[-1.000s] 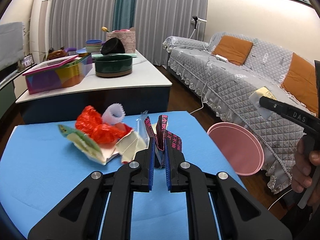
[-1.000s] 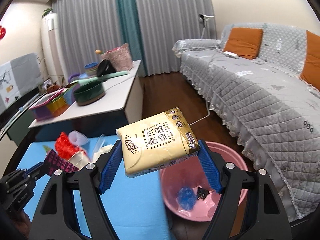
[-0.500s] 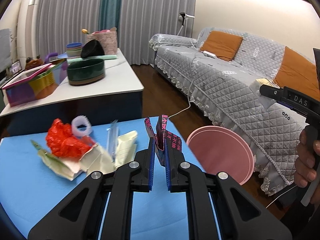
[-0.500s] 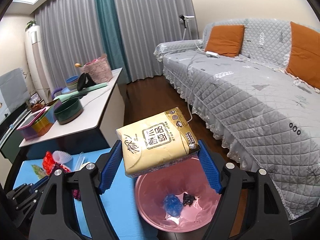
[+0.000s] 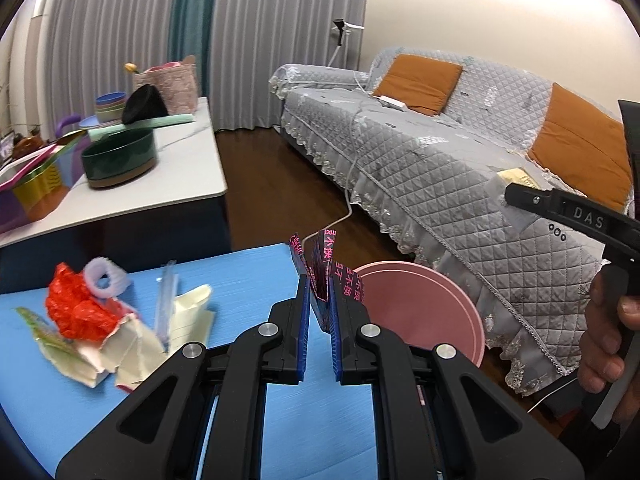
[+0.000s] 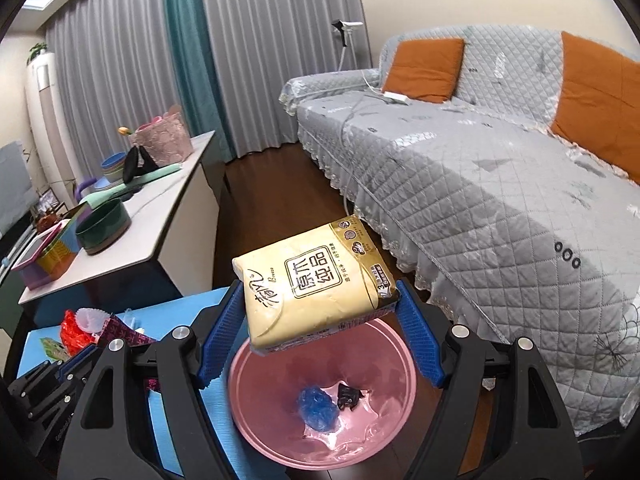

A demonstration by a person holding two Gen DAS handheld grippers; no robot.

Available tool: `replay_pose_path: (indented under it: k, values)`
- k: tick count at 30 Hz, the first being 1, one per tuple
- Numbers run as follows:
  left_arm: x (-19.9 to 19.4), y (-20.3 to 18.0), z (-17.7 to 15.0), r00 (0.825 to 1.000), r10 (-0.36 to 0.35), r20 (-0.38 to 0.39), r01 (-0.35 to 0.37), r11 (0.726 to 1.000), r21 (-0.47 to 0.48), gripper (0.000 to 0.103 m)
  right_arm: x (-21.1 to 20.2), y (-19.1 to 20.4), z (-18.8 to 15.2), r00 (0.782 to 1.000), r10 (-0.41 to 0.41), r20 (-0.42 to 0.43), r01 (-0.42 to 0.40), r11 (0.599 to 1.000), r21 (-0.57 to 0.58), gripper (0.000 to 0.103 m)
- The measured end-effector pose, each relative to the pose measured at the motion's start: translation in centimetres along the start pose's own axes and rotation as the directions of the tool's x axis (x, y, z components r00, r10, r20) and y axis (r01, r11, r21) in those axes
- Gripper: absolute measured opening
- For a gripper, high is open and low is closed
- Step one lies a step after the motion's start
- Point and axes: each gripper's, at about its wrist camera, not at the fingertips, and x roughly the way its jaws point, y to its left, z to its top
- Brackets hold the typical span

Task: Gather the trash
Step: 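Carry tissue pack in right gripper and pink box in left gripper to pink bin, then open both grippers over pink bin to drop pink box and tissue pack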

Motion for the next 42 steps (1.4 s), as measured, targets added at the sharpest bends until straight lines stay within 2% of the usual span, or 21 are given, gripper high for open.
replay_pose_path:
  k: [11, 37, 42]
  values:
    - [2.8, -2.4, -0.3, 0.998, -0.053, -0.038, 0.054, 0.998, 0.014, 0.009, 1.3, -1.0, -0.5, 0.999, -0.016, -0.045, 0.017, 1.000, 0.008, 0.074]
    - [7.1, -5.3, -0.7, 0.991, -0.097, -0.097, 0.102, 0.994, 0.048, 0.009, 3.2, -1.7, -1.2, 0.995, -0.034, -0.089, 0.036, 0.999, 0.022, 0.074]
    - [7.5, -5.5, -0.9, 0.986, -0.119, -0.115, 0.124, 0.992, 0.037, 0.012, 3.6, -1.7, -1.3, 0.994, -0.046, -0.103, 0.048, 0.999, 0.019, 0.078]
